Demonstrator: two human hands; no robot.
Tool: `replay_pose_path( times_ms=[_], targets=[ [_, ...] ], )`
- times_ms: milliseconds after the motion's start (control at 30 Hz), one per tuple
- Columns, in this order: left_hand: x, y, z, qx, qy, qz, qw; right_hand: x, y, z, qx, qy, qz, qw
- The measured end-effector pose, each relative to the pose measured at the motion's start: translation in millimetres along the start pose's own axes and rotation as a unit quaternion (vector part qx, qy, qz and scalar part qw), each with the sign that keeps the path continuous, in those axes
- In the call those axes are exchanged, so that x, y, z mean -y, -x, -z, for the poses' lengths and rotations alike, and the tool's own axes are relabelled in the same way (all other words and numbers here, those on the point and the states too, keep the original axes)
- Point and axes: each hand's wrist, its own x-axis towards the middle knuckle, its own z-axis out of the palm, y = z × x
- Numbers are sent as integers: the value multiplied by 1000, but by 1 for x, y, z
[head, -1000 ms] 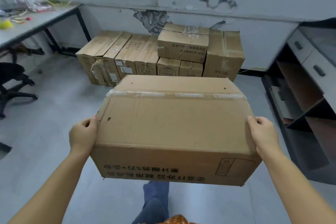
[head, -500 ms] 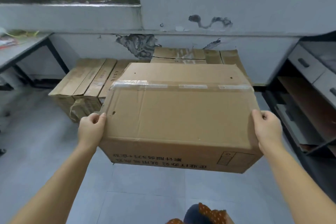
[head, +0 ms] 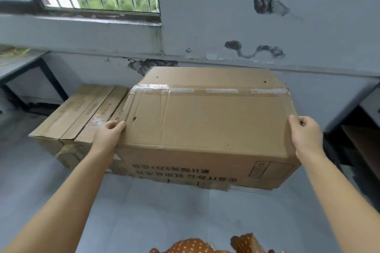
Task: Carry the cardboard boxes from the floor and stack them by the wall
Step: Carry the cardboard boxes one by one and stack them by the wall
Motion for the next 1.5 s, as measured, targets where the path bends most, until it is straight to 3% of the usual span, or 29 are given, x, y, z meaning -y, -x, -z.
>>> replay_pose_path(
  times_ms=[200,433,700,1100,1500],
  targets=[
    [-31,-85,-58,11,94,81,992,25,-107,-54,-1,18,22,1000],
    [-58,-191,-134,89,93,88,988,28,-203,-127,-31,3,15,999],
    [-75,-283,-198,99,81,114,985,10,-281,-192,-48,22,-21,998],
    [-27,-297,-240,68,15,180,981,-55,-309,-228,-5,105,-97,990],
    [-26,-300,-251,55,2,163,985,-57,-327,-237,7,149,-98,984]
  ],
)
